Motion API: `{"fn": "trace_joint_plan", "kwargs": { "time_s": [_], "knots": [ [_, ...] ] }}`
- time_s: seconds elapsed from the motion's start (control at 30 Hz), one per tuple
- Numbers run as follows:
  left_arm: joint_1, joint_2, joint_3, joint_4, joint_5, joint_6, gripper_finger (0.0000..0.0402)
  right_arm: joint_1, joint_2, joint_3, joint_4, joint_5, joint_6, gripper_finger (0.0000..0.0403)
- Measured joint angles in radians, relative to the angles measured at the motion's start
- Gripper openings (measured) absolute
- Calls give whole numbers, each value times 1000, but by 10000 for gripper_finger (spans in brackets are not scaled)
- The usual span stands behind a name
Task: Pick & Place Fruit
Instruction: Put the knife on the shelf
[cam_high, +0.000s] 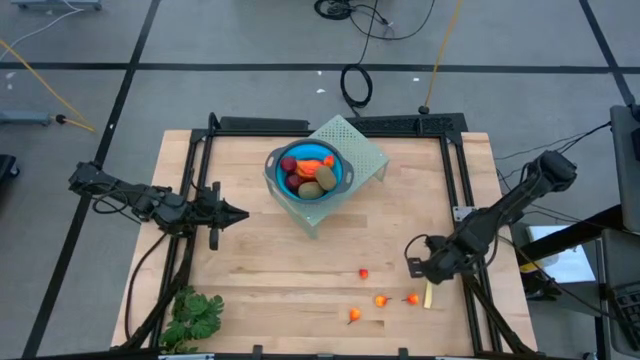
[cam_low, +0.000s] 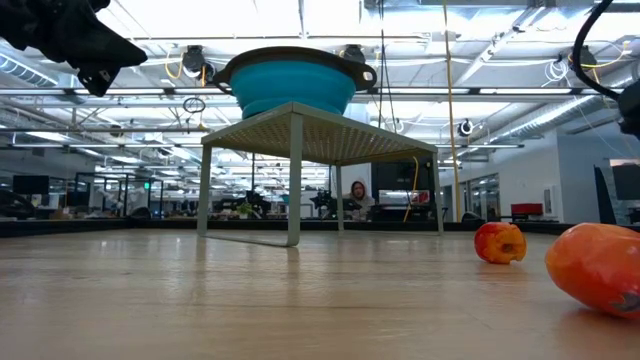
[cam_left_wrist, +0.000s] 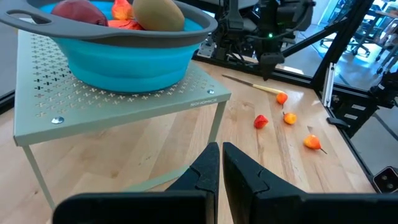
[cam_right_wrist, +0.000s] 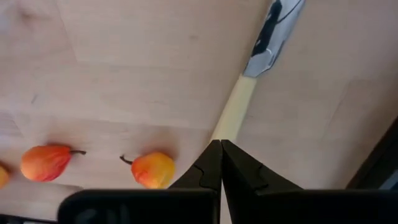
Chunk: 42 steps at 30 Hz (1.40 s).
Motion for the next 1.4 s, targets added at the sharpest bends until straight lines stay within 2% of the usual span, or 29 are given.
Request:
{"fn": "trace_joint_plan", "kwargs": {
  "time_s": [0.4, 0.6, 1.07, 1.2, 1.4],
  "knots": [
    [0, 0, 0, 0, 0, 1, 19, 83, 185, 144, -78, 28, 80, 0],
    [0, 0, 0, 0, 1, 0, 19, 84, 192, 144, -82, 126, 62, 0],
    [0, 0, 0, 1, 2, -1, 19, 85, 176, 145, -90, 123, 43, 1],
    [0, 0, 0, 1, 2, -1, 19, 85, 163, 145, -106, 122, 43, 17],
    [0, 0, 0, 1, 1, -1, 19, 84, 162, 145, -115, 101, 40, 61]
  ]
}}
